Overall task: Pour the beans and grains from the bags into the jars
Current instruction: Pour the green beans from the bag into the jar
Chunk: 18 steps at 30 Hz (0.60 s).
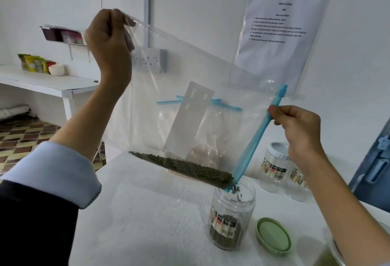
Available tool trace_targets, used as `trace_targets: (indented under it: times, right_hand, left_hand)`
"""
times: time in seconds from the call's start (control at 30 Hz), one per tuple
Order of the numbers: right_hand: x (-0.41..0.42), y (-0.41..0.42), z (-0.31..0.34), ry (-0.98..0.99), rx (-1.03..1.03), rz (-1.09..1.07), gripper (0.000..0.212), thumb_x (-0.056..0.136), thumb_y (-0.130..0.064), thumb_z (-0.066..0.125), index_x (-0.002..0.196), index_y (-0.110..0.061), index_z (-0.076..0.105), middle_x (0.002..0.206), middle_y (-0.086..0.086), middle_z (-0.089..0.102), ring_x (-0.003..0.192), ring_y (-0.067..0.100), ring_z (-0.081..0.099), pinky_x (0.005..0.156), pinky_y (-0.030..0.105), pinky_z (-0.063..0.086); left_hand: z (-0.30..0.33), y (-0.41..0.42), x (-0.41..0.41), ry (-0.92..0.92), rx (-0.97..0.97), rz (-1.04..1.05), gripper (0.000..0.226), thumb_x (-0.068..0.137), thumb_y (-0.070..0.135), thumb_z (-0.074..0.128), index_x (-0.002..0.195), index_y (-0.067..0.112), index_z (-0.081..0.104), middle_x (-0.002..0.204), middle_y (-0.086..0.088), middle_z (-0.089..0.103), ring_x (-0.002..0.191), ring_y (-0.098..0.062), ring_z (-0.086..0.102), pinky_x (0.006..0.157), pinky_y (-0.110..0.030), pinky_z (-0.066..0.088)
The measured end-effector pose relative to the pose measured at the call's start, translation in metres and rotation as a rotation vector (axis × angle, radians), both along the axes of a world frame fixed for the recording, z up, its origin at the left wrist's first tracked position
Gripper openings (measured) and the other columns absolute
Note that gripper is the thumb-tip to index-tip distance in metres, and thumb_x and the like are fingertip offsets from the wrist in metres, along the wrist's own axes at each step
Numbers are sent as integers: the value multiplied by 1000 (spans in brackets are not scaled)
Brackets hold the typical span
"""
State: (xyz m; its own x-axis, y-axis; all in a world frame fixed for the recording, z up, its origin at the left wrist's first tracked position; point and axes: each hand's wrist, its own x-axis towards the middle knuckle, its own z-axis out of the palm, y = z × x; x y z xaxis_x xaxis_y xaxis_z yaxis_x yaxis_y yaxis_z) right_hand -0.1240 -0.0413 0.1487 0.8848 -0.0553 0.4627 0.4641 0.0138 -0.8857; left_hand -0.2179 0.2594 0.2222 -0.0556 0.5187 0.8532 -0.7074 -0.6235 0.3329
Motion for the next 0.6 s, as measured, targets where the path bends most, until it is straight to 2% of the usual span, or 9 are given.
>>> trace_targets:
  times: [0.07, 0.3, 0.43, 0.6]
  right_hand:
    - [0, 0, -1, -16, 56, -28, 8, 86, -14, 69, 81, -9, 65, 68, -3, 56, 60, 4, 48, 56, 2, 40]
    - [0, 2, -2, -35, 40, -28, 11, 88, -15, 67, 78, -11, 63, 66, -4, 54, 56, 1, 47, 55, 2, 40]
    - [1, 1, -2, -19, 23, -14, 18, 87, -15, 68, 71, -18, 61, 66, -1, 53, 60, 7, 45, 54, 2, 40]
    - [0, 1, -2, -8, -17, 12, 18, 87, -15, 68, 70, -17, 62, 66, 0, 53, 60, 8, 44, 53, 1, 39]
  left_hand:
    - [1, 0, 0, -1, 1, -5, 28, 96, 11, 40, 73, 13, 55, 55, 14, 55, 39, -5, 42, 42, -17, 30]
    - [1, 0, 2, 1, 3, -9, 27, 94, 8, 39, 73, 15, 54, 61, 6, 55, 40, -6, 41, 42, -19, 30]
    - [1, -1, 3, 7, 3, -15, 26, 95, 8, 38, 74, 13, 53, 61, 4, 54, 39, -6, 40, 42, -20, 29]
    - [3, -2, 4, 6, 26, 6, 28, 94, 11, 39, 72, 15, 55, 61, 4, 55, 39, -7, 41, 41, -22, 29]
